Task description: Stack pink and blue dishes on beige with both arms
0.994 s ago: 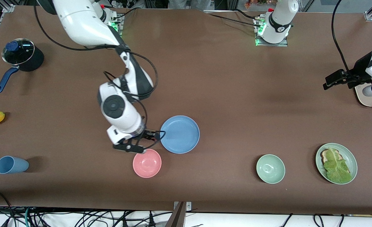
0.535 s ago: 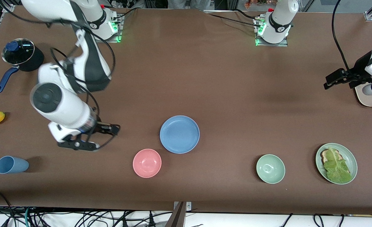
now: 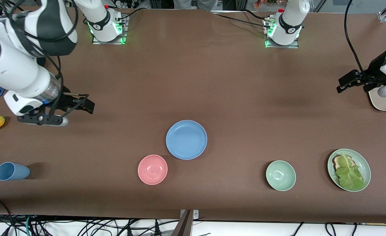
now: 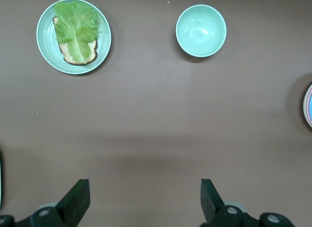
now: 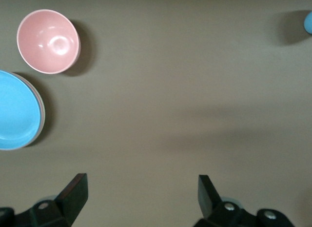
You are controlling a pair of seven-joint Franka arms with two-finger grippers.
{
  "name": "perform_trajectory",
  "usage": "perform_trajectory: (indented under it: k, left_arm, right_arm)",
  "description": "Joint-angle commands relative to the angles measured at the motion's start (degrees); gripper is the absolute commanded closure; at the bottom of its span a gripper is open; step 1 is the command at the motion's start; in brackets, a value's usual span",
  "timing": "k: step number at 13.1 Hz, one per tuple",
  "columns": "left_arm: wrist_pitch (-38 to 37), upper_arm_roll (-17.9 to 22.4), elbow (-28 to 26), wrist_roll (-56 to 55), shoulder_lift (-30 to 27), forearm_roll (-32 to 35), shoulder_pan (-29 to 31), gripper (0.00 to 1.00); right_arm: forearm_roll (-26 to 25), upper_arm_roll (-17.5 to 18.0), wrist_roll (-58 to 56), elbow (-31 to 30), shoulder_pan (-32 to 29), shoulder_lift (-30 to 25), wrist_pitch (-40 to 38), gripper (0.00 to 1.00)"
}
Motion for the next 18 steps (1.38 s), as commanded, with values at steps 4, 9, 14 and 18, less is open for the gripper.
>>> perform_trajectory:
  k: [4, 9, 14, 18]
  left_arm:
    - [-1.1, 0.1, 0.9, 0.7, -0.6, 1.3, -0.8, 0.00]
    - [-1.2, -0.1, 1.5, 0.7, -0.5, 2.2, -0.8, 0.00]
    - [-1.2, -0.2, 2.0, 3.1, 0.1, 3.4, -0.8, 0.00]
    - [-1.2, -0.2, 2.1, 3.3, 0.0, 3.2, -0.3, 0.00]
  right_arm:
    - [-0.3, 7.8, -5.3, -5.2, -11.7, -8.9, -4.1, 0.00]
    - [-2.5, 8.0, -8.1, -5.3, -11.8, -10.5, -5.9, 0.00]
    - [-2.6, 8.0, -8.0, -2.2, -11.6, -9.7, -6.2, 0.00]
    - [-2.4, 7.9, -8.5, -2.2, -11.6, -9.9, -6.3, 0.00]
